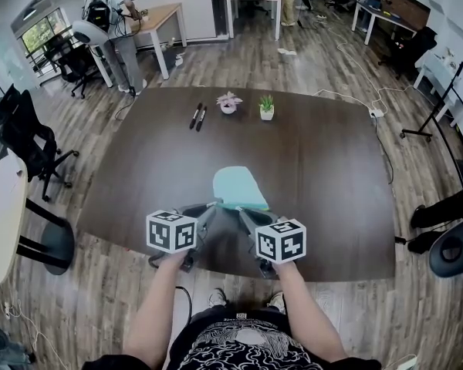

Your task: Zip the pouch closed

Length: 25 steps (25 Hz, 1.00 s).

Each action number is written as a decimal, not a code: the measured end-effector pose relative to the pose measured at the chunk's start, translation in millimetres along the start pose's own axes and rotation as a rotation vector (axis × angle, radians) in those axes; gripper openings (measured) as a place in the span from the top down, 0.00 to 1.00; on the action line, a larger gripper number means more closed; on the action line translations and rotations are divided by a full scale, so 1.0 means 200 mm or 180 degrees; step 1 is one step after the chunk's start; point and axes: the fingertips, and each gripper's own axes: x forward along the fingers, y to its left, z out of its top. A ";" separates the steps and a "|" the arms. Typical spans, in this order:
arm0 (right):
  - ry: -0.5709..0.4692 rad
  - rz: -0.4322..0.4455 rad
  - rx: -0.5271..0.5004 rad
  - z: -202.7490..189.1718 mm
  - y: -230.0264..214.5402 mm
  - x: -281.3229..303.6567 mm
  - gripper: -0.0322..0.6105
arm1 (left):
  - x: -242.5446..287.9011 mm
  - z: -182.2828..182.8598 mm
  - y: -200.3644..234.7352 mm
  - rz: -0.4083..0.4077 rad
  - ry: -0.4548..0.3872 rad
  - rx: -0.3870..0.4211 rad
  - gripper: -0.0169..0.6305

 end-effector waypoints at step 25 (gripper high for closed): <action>0.0022 -0.0062 0.0050 -0.03 -0.02 0.01 0.94 | -0.05 -0.03 0.12 0.0229 -0.0113 -0.0272 0.94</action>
